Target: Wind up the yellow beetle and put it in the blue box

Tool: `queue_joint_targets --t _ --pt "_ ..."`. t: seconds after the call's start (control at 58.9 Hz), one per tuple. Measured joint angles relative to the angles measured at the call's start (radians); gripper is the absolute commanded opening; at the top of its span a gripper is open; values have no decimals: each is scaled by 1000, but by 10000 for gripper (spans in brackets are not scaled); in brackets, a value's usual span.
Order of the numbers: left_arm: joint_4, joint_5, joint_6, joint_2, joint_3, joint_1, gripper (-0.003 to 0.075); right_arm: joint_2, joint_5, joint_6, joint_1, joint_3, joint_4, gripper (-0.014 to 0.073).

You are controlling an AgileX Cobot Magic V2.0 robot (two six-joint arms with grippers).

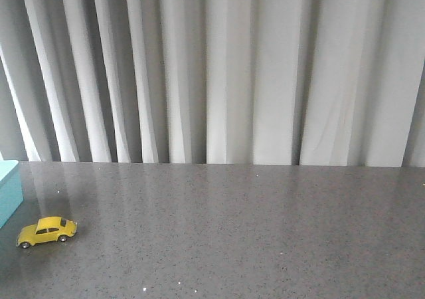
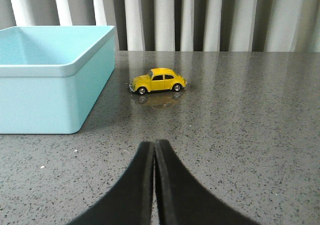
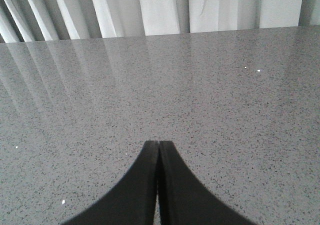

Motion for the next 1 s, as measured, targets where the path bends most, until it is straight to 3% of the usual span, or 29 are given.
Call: queue_joint_targets --t 0.645,1.002 --pt "10 -5 0 0 0 0 -6 0 0 0 0 0 1 -7" --pt "-71 -232 -52 0 0 0 -6 0 0 0 0 0 1 -7"
